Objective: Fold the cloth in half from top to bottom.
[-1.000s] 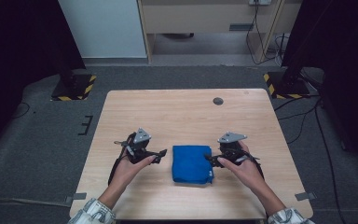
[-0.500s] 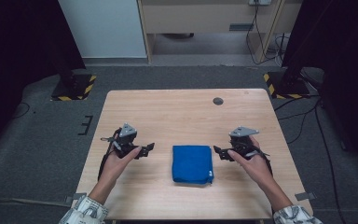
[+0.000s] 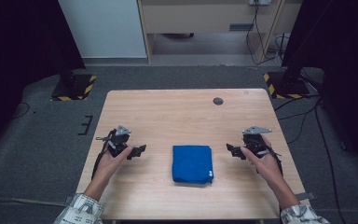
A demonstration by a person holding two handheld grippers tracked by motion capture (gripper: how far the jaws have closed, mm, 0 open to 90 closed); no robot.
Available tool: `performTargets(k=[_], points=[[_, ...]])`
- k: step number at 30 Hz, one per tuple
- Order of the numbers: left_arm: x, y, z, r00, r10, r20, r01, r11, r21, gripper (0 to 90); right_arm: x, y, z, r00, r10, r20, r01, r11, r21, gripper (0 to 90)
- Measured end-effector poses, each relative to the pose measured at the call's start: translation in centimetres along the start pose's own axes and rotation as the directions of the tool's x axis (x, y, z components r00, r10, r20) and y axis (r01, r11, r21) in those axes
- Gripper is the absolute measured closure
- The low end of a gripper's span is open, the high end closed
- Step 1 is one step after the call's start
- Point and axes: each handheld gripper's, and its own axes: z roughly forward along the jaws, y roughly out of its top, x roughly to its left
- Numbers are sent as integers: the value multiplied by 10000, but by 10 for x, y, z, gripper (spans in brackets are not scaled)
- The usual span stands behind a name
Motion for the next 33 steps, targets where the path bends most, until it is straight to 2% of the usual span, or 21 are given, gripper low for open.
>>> performTargets(k=[5, 10, 14, 19, 26, 28, 30, 32, 33], points=[[4, -2, 5, 9998, 112, -157, -108, 9996, 277, 59, -10, -7, 3, 9999, 119, 56, -120, 9994, 333, 107], [10, -1, 10, 9992, 196, -360, -179, 9988, 455, 59, -24, -10, 6, 9983, 568, 143, -573, 9975, 405, 110], [16, 3, 15, 9982, 190, -577, -159, 9984, 536, 59, -37, -9, 11, 9958, 752, 519, -780, 9955, 545, 111], [22, 7, 26, 9966, 90, -819, -38, 9980, 631, 59, -51, -2, 16, 9907, 1030, 885, -1058, 9940, 272, 118], [24, 6, 37, 9950, 74, -1000, -8, 9978, 661, 59, -54, -2, 32, 9857, 1177, 1210, -1237, 9914, 431, 120], [24, 5, 40, 9943, 93, -1065, -13, 9972, 747, 59, -53, -4, 38, 9821, 1203, 1450, -1302, 9896, 610, 119], [24, 2, 42, 9955, -60, -945, 115, 9983, 578, 41, -51, -6, 42, 9794, 1145, 1664, -1282, 9890, 735, 94], [23, 1, 43, 9955, -81, -943, 124, 9989, 460, 29, -49, -7, 45, 9733, 983, 2073, -1145, 9911, 679, 83], [22, 0, 43, 9958, -82, -915, 120, 9991, 409, 26, -48, -7, 46, 9715, 1042, 2128, -1199, 9909, 619, 73]])
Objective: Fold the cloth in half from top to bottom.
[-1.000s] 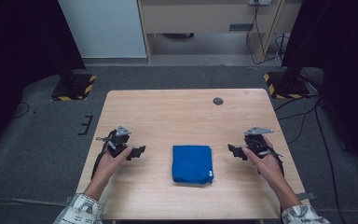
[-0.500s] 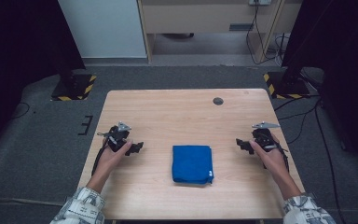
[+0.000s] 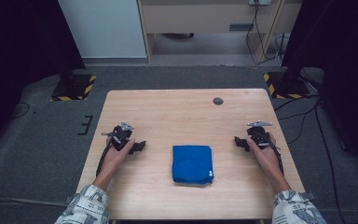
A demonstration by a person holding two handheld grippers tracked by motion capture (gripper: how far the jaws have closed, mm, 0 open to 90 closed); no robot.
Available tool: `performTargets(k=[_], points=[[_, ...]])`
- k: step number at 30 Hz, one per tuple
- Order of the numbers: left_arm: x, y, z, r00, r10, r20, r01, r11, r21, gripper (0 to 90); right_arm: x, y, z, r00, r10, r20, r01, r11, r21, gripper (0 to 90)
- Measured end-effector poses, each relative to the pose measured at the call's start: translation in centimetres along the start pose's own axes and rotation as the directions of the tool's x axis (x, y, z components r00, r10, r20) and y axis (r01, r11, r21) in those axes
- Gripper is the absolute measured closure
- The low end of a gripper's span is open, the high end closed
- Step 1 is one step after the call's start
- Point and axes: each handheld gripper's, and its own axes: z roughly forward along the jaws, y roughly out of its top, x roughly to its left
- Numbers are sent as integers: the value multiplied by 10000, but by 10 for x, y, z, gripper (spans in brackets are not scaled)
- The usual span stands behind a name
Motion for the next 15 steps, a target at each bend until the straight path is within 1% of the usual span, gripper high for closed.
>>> performTargets(k=[2, 5, 7, 9, 11, 15], points=[[0, -2, 1, 9999, 69, 82, -68, 9999, -128, 9, 1, -1, 0, 10000, 23, 33, -23, 10000, -70, 68], [0, -2, 0, 10000, 62, 68, -61, 9999, -128, 7, 2, -2, -1, 10000, 63, 71, -62, 10000, -65, 67], [0, -2, 0, 10000, 47, 61, -46, 9999, -132, 7, 3, -6, -5, 10000, 26, 19, -26, 10000, -69, 67], [0, -2, 0, 10000, 49, 58, -48, 9999, -130, 7, 4, -12, -11, 9999, -110, -88, 109, 9999, -61, 67], [0, -2, 0, 10000, 48, 60, -48, 9999, -128, 7, 5, -18, -17, 9999, -123, -120, 122, 9999, -74, 66], [-1, -2, 0, 10000, 46, 55, -45, 9999, -128, 6, 5, -20, -19, 9998, -131, -151, 130, 9999, -25, 49]])
